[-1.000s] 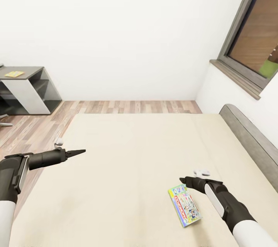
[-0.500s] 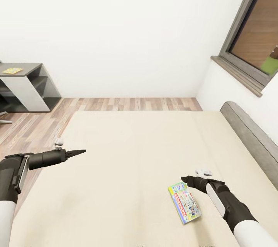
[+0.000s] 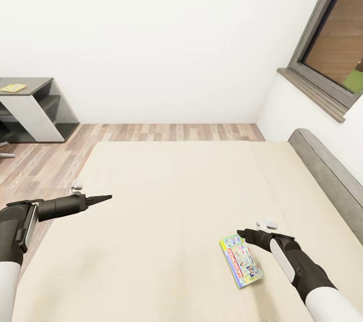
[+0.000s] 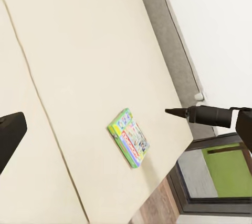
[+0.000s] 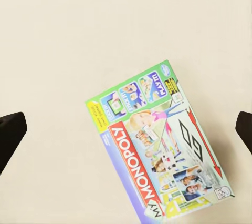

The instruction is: Put all the toys in the child's room - the three board games (two on the bed and one on the table), the two jigsaw puzzles on the table, and the tennis ball on the table - inside the toy box on the table in the child's room.

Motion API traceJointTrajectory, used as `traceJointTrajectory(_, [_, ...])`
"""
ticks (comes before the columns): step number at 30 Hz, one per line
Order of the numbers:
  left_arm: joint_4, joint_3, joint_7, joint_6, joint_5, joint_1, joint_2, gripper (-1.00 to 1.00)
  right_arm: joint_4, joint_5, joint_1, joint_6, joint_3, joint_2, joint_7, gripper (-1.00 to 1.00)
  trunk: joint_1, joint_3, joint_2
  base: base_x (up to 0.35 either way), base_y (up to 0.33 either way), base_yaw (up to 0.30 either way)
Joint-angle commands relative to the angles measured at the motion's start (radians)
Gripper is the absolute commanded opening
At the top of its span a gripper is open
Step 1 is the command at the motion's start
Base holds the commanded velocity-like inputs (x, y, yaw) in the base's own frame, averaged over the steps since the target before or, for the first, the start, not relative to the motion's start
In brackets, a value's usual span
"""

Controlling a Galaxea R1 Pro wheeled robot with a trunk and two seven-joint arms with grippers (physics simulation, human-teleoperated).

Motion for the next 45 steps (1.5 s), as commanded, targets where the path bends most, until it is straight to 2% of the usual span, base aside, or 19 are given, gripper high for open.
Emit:
traceJointTrajectory(1, [-0.001,0.002,-0.009,0.010,-0.010,-0.001,-0.001,1.00,-0.001,0.000,-0.001,0.004,0.002,-0.001,0.001,1.00,0.000,-0.003,-0.002,0.000,0.000,0.000])
traceJointTrajectory(45, [-0.001,0.002,-0.008,0.010,-0.011,-0.001,-0.001,1.00,0.000,-0.003,-0.001,0.004,0.002,0.001,0.002,1.00,0.000,-0.076,-0.002,0.000,0.000,0.000])
